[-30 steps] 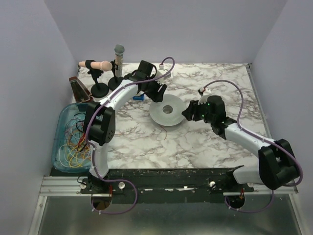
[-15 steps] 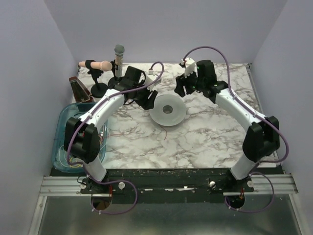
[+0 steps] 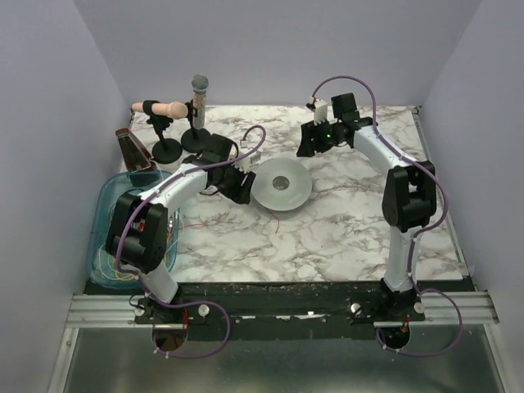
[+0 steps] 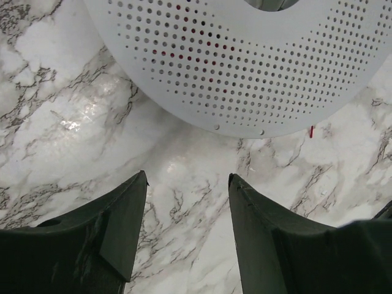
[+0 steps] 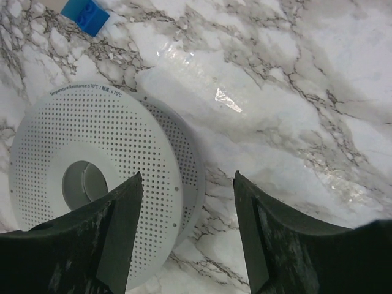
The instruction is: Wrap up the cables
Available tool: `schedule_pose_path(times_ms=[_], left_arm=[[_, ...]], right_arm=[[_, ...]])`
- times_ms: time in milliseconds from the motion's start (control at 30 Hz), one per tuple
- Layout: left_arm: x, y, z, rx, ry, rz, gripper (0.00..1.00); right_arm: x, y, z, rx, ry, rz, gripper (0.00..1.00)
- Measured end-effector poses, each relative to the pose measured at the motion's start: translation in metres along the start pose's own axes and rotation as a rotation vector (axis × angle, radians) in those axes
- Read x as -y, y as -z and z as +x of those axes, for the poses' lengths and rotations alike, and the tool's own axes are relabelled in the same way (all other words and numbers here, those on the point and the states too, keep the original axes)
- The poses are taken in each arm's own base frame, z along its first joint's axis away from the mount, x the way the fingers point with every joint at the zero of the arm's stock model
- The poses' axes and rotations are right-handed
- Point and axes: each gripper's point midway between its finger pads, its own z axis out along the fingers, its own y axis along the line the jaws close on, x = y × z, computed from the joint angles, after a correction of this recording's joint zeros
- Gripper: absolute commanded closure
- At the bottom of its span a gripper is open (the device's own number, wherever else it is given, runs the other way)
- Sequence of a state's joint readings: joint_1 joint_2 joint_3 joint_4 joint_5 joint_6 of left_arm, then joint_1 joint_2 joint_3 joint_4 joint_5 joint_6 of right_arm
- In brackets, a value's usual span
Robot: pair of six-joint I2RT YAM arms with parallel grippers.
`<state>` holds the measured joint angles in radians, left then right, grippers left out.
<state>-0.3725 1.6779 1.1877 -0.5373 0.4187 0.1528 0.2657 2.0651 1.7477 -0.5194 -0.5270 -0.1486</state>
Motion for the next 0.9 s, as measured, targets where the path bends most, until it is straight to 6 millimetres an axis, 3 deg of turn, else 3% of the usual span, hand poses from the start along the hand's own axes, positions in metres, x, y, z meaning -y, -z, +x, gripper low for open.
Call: schedule_pose_path(times_ms=[133,267,333,433,667,900], left_arm=[[0.004,-0.007,0.001,-0.003,-0.013,0.010,0.37],[-0.002,-0.020,-0.003,-0.013,-0.005,0.012,0.37],[-0.006,-0.028,-0.008,-0.017,0.000,0.013,0.37],[-0.013,-0.036,-0.018,-0.018,0.007,0.007,0.37],[-0.028,-0.056,-0.059,0.007,-0.002,-0.009,0.37],[-0.021,-0.087,-0.105,0.012,-0.060,-0.010,0.37]], right_arm=[[-0.004,-0.010,0.019,-0.032,-0.035,-0.036,0.34],[-0.009,-0.021,0.059,-0.093,-0.109,-0.058,0.36],[-0.014,-0.020,0.062,-0.077,-0.124,-0.074,0.37],[-0.016,-0.008,0.069,-0.063,-0.125,-0.033,0.37],[-0.025,0.030,0.109,-0.063,-0.238,0.096,0.37],[-0.048,0.056,0.144,-0.020,-0.364,0.177,0.37]])
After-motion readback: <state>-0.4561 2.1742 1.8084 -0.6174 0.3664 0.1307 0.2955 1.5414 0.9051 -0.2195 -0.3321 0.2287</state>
